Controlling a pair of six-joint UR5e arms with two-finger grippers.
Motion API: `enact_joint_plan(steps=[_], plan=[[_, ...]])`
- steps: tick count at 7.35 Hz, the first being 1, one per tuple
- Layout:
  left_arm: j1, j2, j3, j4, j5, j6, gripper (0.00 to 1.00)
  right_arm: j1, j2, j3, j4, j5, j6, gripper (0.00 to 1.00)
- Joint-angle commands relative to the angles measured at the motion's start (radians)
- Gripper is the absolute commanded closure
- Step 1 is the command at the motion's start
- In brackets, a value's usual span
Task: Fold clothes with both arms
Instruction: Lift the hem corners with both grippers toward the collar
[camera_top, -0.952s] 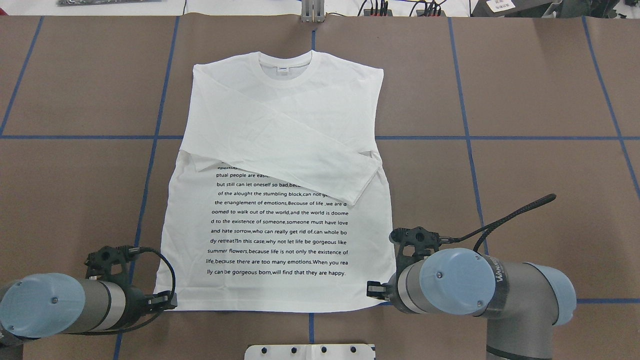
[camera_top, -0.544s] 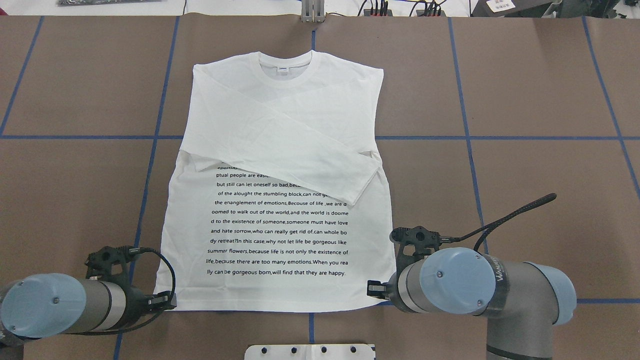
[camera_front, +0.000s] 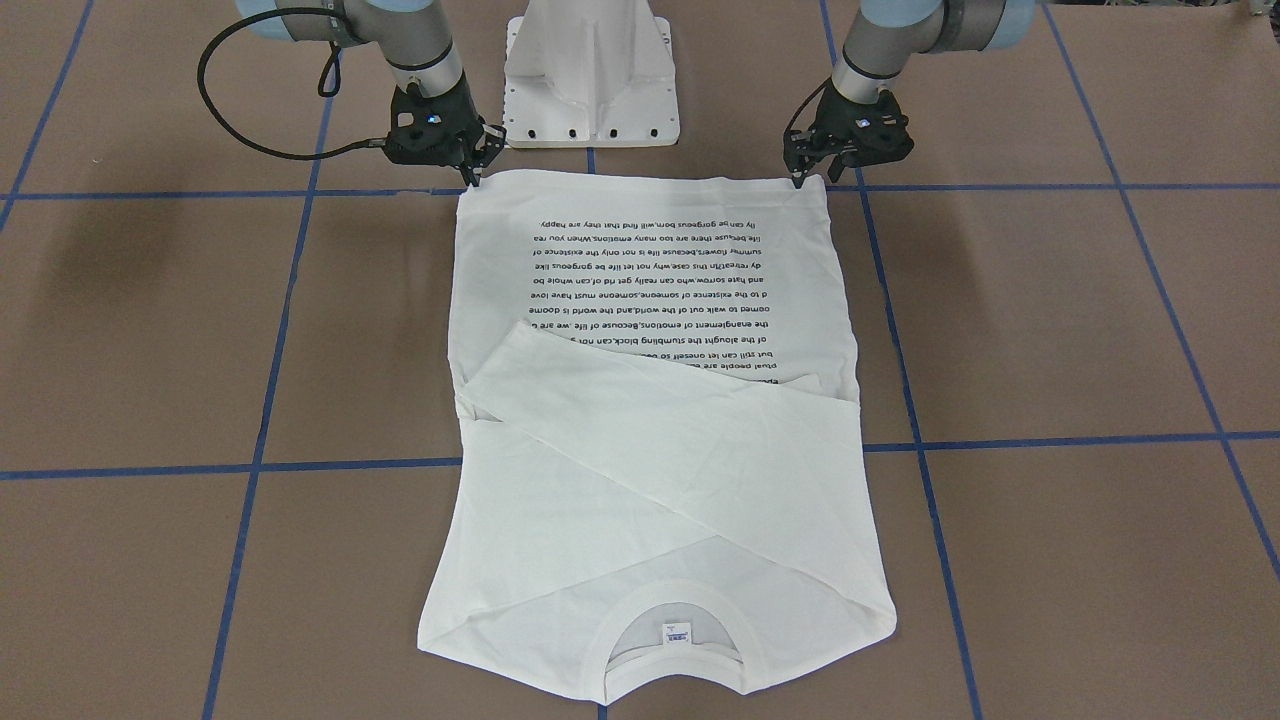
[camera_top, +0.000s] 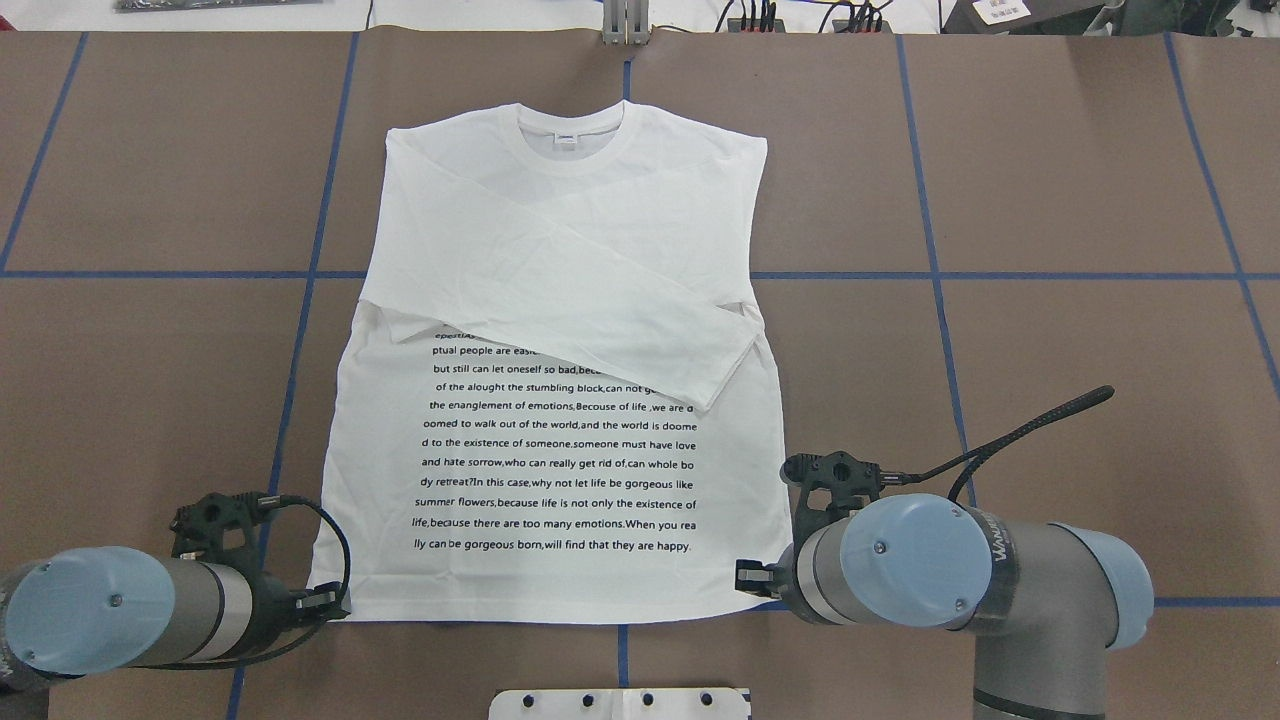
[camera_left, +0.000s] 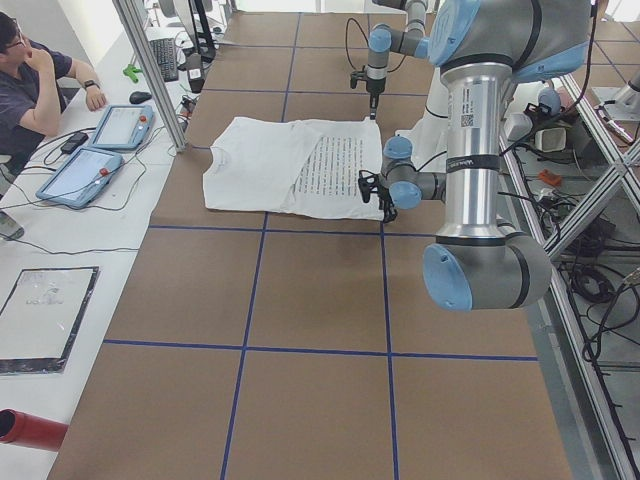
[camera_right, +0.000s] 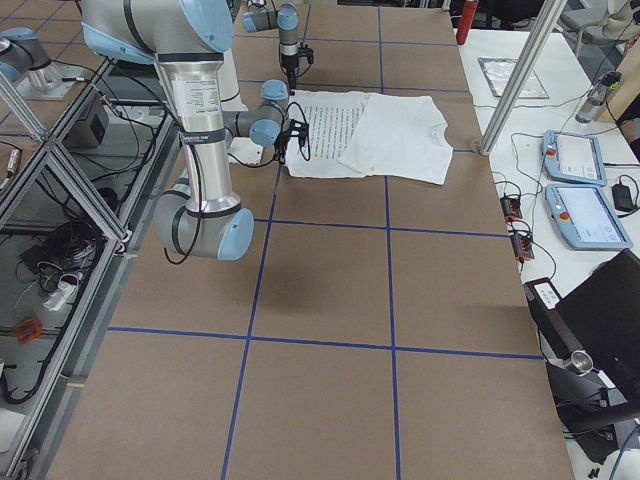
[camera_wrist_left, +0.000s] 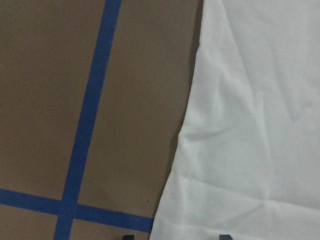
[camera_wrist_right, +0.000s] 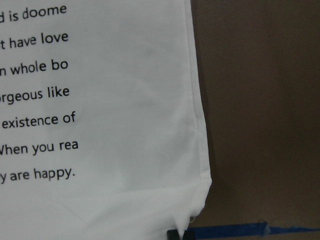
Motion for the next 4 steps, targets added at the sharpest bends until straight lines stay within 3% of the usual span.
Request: enact_joint_plan(steps=[1,3,4], plan=[[0.000,-0.004,0.013,0.001,0.000,0.000,0.41,0.000,-0.001,0.001,0.000,0.000,0.000,1.00],[0.002,-0.005,0.016,0.001,0.000,0.000,0.62,0.002,-0.003,0.002,0.000,0.000,0.000,1.00],[0.002,-0.007,0.014,0.001,0.000,0.000,0.78,0.000,-0.001,0.002,0.000,0.000,0.000,1.00]])
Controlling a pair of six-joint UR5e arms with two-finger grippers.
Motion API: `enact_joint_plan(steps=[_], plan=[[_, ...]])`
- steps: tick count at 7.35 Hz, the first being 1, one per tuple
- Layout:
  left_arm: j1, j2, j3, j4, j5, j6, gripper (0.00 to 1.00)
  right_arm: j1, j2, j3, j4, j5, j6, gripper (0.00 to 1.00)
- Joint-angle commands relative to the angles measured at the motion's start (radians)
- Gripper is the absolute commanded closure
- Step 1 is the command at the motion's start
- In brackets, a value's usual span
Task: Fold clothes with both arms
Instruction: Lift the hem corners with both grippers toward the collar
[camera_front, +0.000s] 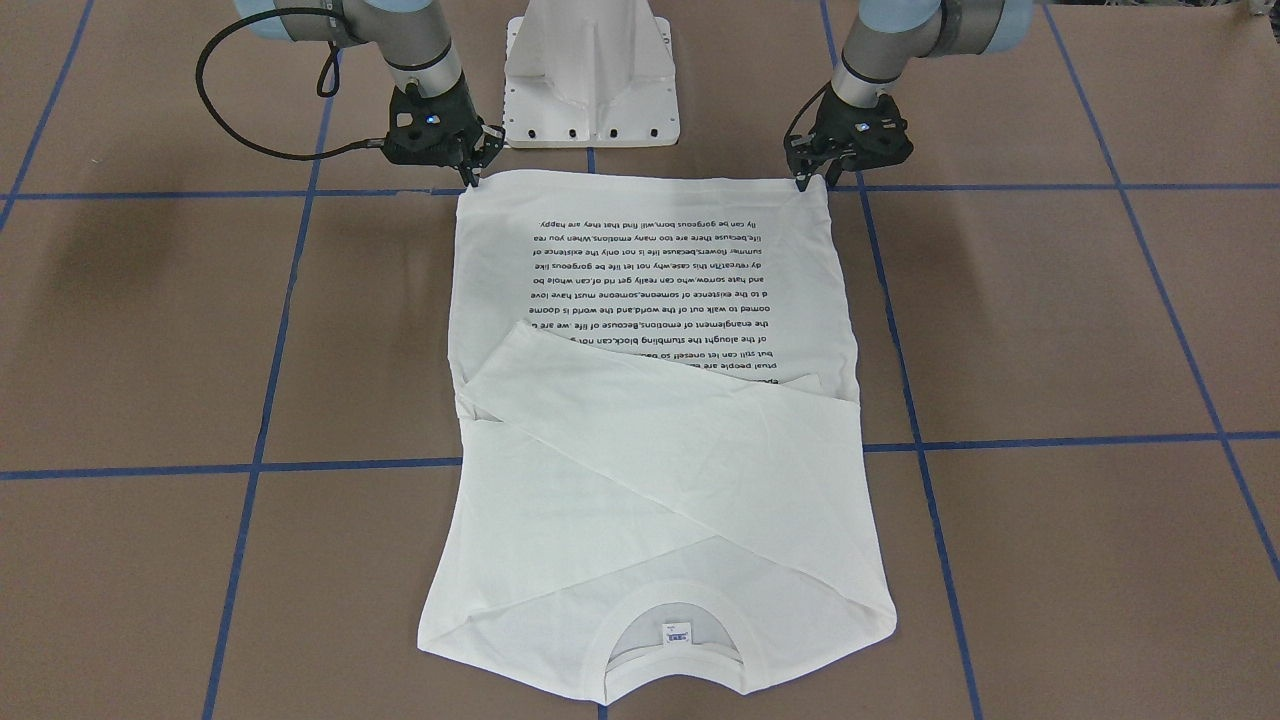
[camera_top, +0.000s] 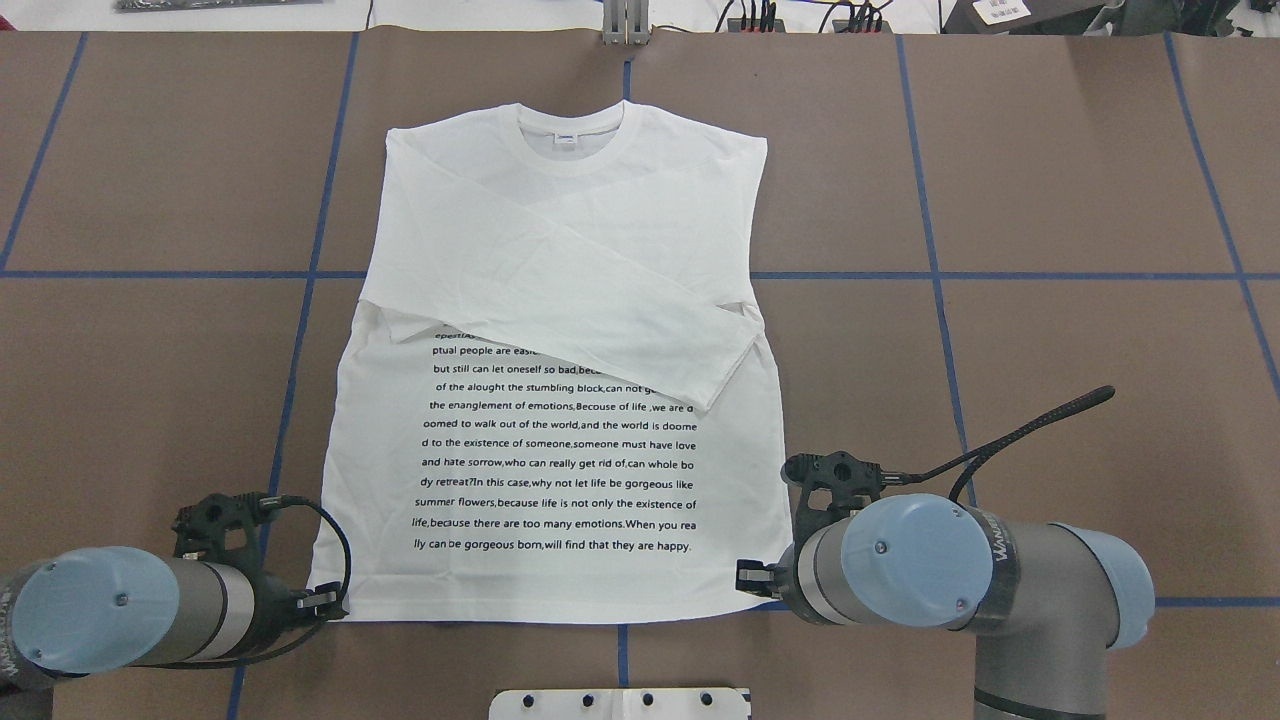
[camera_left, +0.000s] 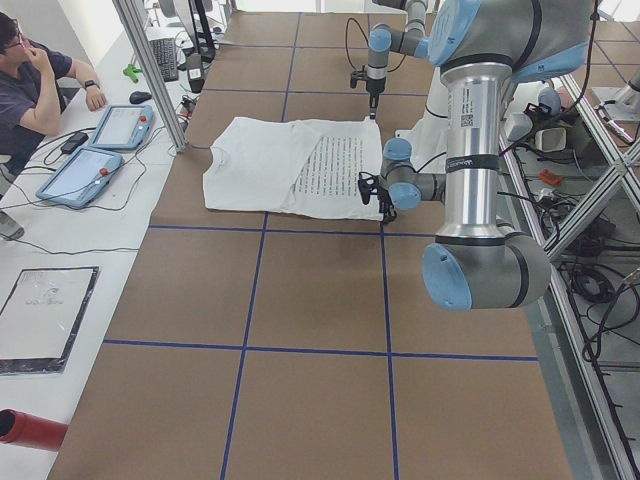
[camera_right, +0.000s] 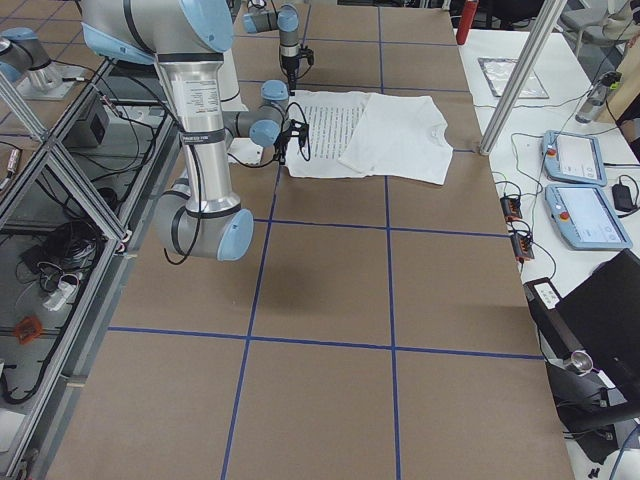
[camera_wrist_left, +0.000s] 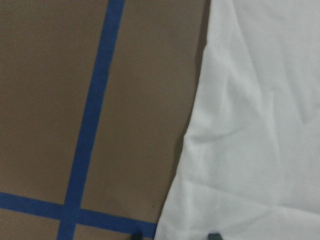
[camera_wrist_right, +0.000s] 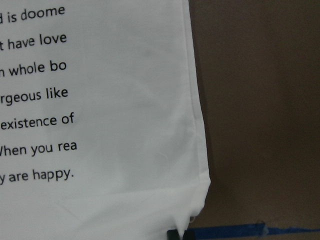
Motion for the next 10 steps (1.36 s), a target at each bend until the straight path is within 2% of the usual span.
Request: enact_joint_plan(steps=[1,2,6,8,10], plan=[[0.001,-0.003,-0.002,0.000,-0.002,0.000,0.91,0.001,-0.001,0.000,0.000,0.000,0.000,1.00],[0.001,-0.005,-0.007,0.000,-0.005,0.000,0.96,0.001,-0.002,0.000,0.000,0.000,0.000,1.00],[-0.002,-0.003,-0.024,0.003,-0.008,0.000,1.00,0.001,-0.002,0.000,0.000,0.000,0.000,1.00],[-0.004,-0.012,-0.134,0.102,-0.014,0.002,1.00,0.033,-0.004,0.018,-0.014,0.005,0.000,1.00],[-0.024,-0.072,-0.173,0.139,-0.063,0.005,1.00,0.089,-0.036,0.081,-0.051,0.049,-0.009,1.00]])
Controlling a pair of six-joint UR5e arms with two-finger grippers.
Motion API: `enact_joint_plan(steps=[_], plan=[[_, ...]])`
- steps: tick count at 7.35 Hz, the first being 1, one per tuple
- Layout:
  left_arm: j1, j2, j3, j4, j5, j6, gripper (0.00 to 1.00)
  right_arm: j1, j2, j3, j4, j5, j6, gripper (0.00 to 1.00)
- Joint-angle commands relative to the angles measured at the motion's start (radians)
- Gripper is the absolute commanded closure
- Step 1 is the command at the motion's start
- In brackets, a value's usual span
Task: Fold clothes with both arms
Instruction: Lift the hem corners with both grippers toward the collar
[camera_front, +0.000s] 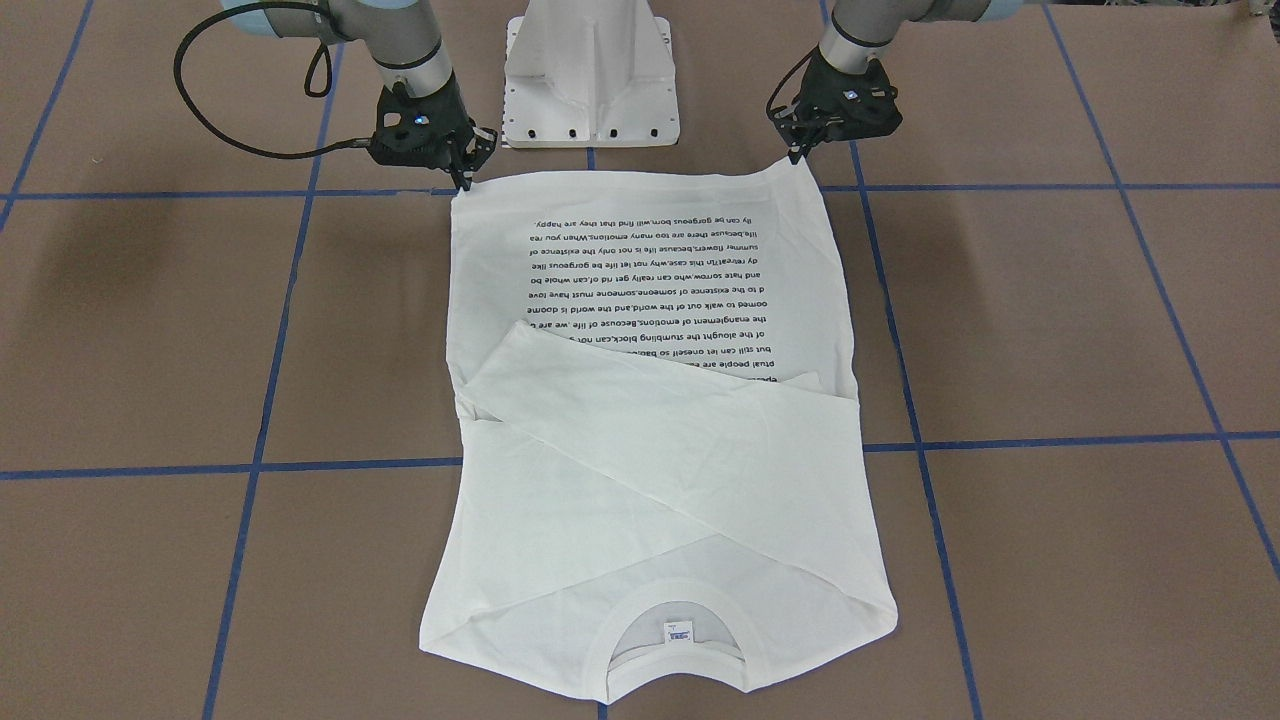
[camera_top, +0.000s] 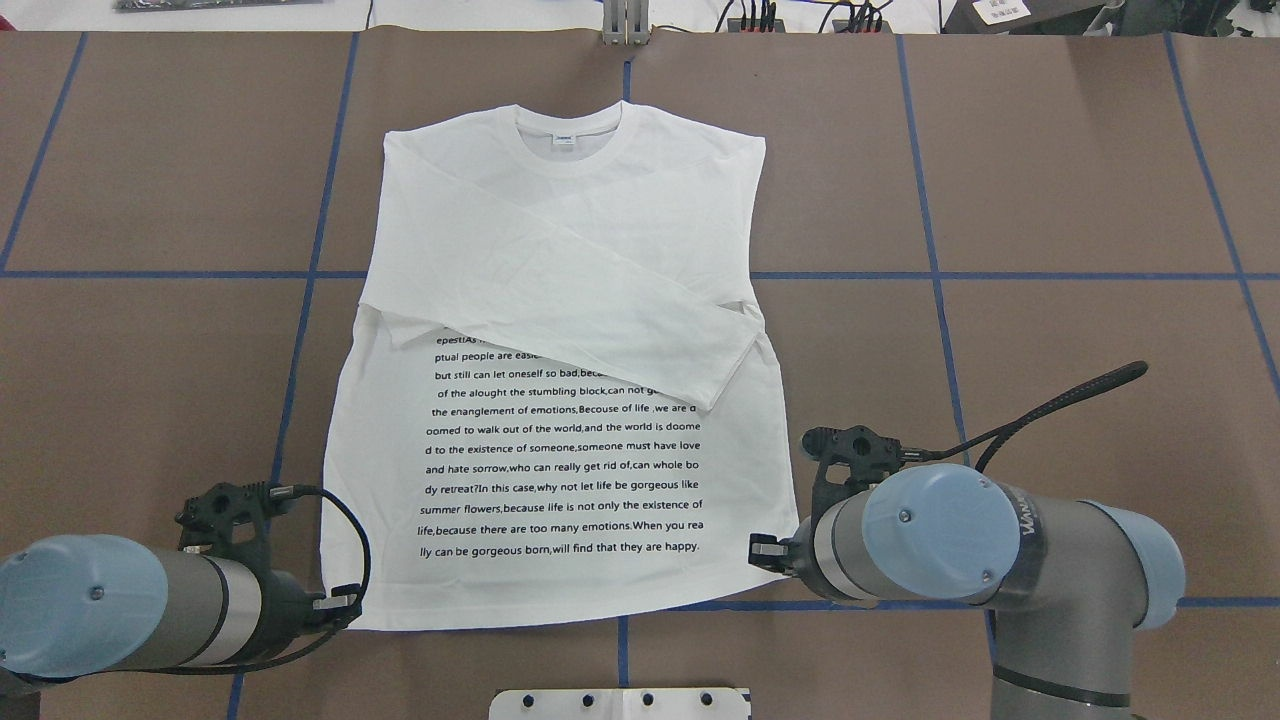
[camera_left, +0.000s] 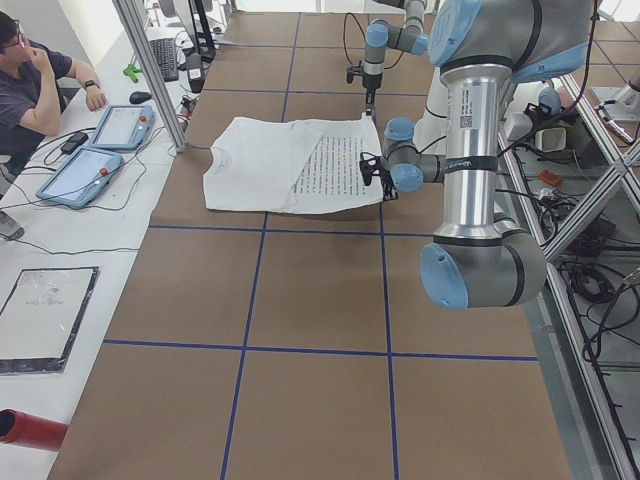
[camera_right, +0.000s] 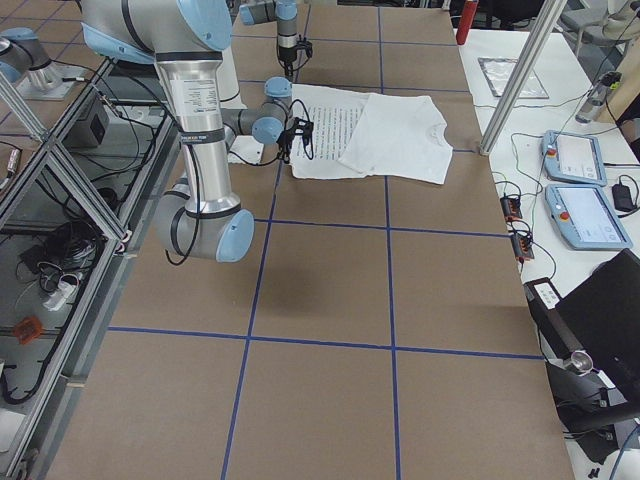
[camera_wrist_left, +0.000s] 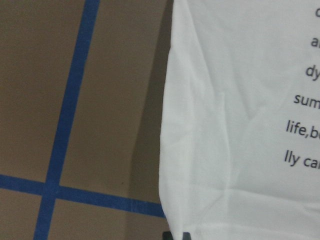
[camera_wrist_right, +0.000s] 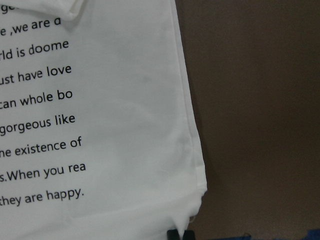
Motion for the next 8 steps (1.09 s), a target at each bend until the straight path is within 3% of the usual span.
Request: enact_joint_plan(steps=[1,3,5,8], plan=[[-0.012,-0.024,-0.051,0.023,-0.024,0.001,1.00,0.082,-0.067,0.069,-0.006,0.097,-0.015,1.00],[-0.015,-0.022,-0.083,0.026,-0.052,0.003,1.00,0.119,-0.174,0.160,-0.004,0.150,-0.083,1.00],[-0.013,-0.019,-0.118,0.026,-0.065,-0.003,1.00,0.116,-0.210,0.216,-0.008,0.208,-0.084,1.00],[0.052,-0.014,-0.207,0.042,-0.136,-0.077,1.00,0.122,-0.268,0.311,-0.012,0.421,-0.084,1.00]])
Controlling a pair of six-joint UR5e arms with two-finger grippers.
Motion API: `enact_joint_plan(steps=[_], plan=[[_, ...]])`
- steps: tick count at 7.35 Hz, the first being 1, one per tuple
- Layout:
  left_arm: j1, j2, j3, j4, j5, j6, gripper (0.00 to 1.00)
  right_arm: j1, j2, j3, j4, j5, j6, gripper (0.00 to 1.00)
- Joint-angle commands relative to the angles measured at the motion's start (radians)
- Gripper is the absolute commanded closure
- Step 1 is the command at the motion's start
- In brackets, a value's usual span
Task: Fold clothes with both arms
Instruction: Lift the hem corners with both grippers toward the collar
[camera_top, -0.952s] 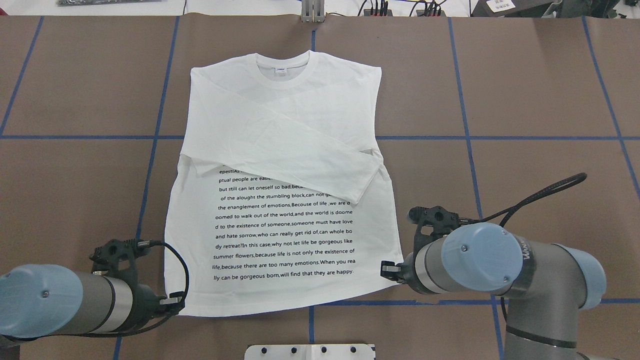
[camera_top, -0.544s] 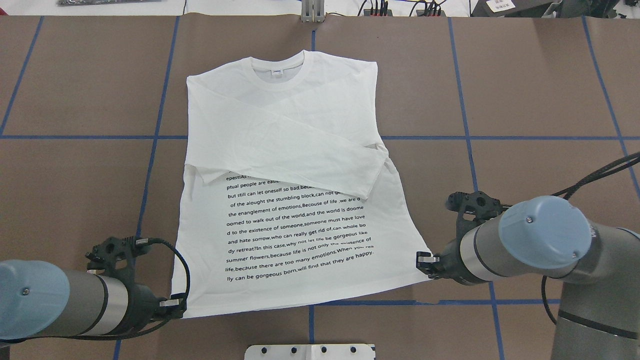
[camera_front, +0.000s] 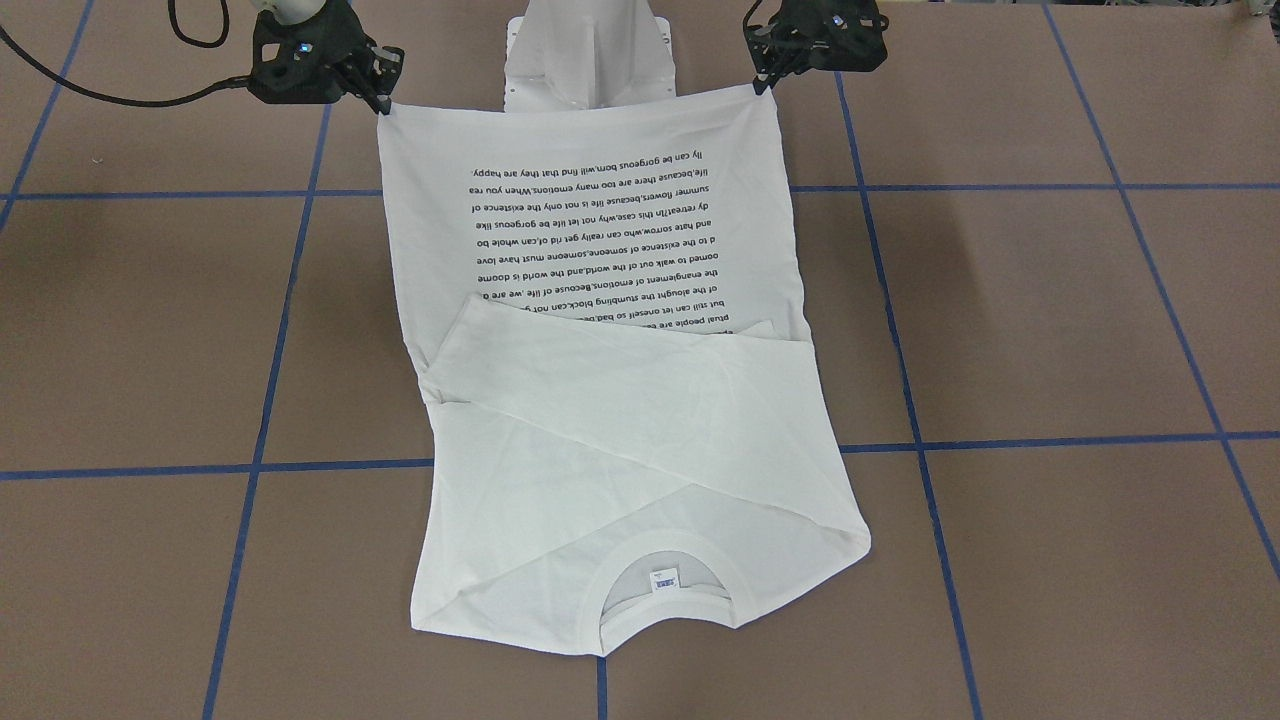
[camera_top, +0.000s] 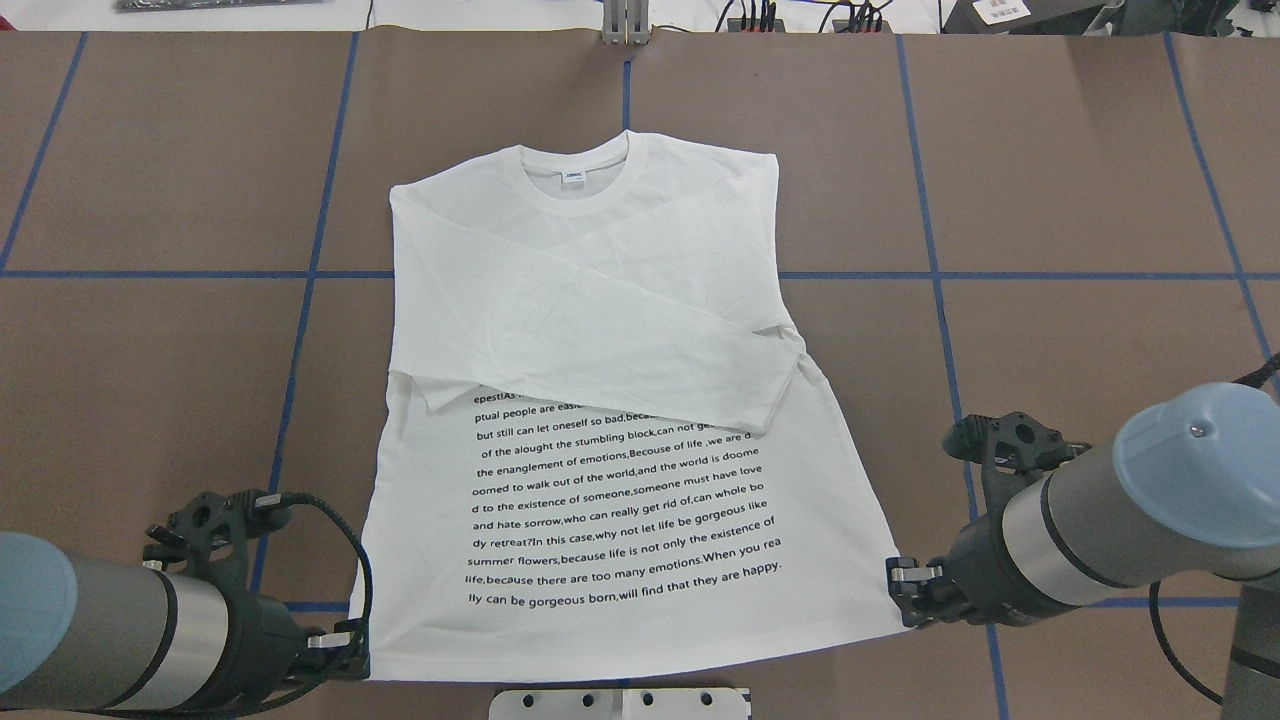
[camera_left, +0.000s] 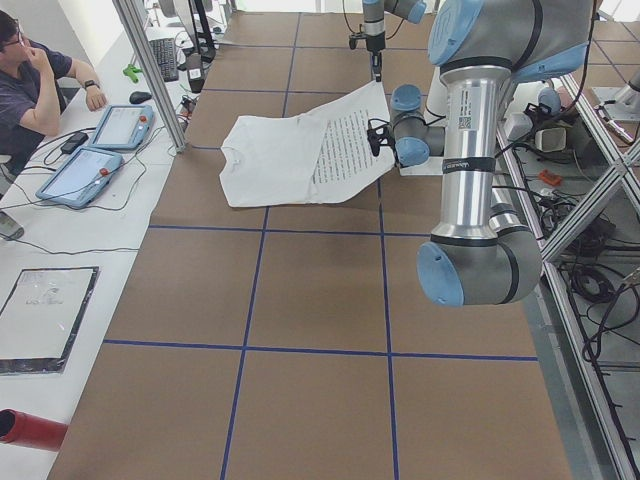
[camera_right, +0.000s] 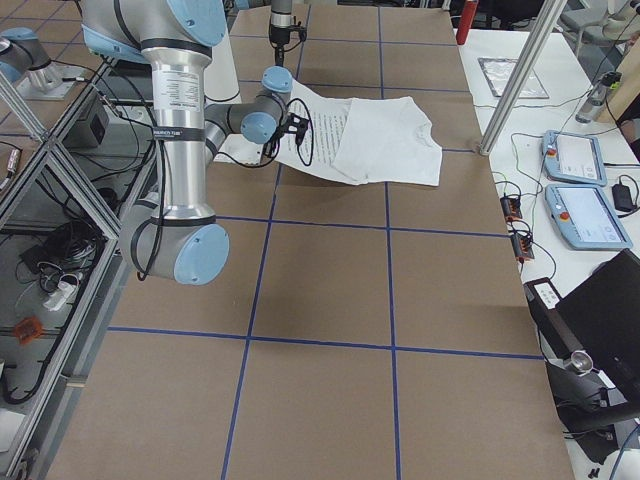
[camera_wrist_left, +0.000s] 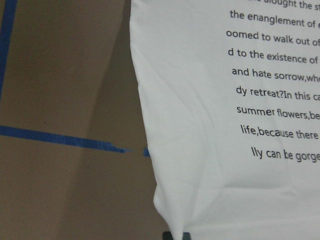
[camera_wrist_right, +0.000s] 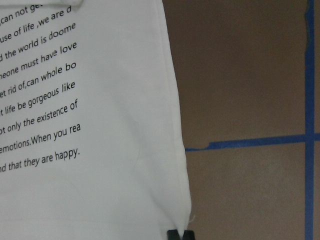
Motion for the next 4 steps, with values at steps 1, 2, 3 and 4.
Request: enact_joint_plan(steps=[1,2,3,4], plan=[[0.080,-0.001,-0.066,0.041,-0.064,-0.031,1.00,0.001,-0.032,0.048,0.000,0.136,0.000,1.00],[0.090,-0.001,-0.104,0.078,-0.100,-0.040,1.00,0.009,-0.038,0.075,0.000,0.200,0.000,1.00],[0.087,-0.002,-0.118,0.083,-0.104,-0.070,1.00,0.036,-0.036,0.091,0.001,0.215,0.000,1.00],[0.073,-0.004,-0.117,0.085,-0.106,-0.071,1.00,0.085,-0.029,0.083,0.003,0.215,-0.002,1.00]])
